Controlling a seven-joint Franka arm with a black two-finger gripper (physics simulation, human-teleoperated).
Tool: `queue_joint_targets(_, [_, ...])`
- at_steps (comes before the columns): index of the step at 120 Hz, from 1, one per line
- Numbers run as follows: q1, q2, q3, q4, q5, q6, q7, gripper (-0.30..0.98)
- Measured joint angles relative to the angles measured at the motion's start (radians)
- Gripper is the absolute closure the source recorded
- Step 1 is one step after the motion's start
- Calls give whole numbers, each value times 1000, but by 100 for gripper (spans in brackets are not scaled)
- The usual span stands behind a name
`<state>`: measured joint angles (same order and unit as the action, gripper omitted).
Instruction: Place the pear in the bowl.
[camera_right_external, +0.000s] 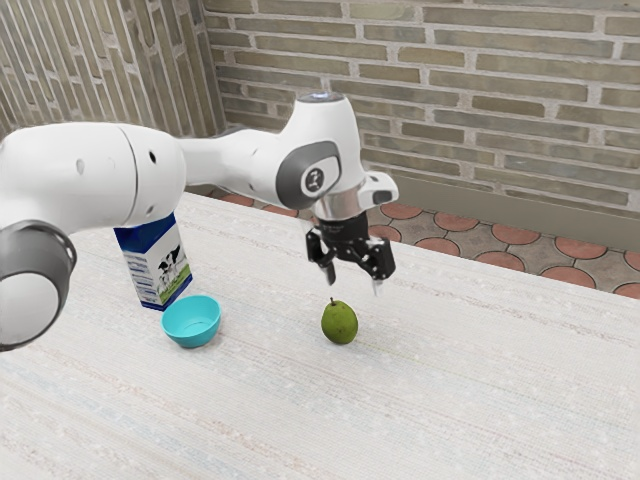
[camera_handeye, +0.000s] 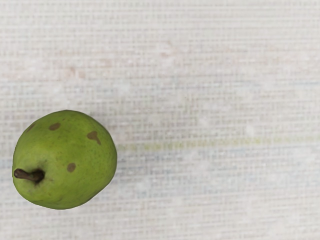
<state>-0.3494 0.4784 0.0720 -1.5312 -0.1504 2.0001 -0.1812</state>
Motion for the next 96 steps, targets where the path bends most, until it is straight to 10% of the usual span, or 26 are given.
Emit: queue_joint_targets(96, [1,-75,45,-280,-42,189,-97,0])
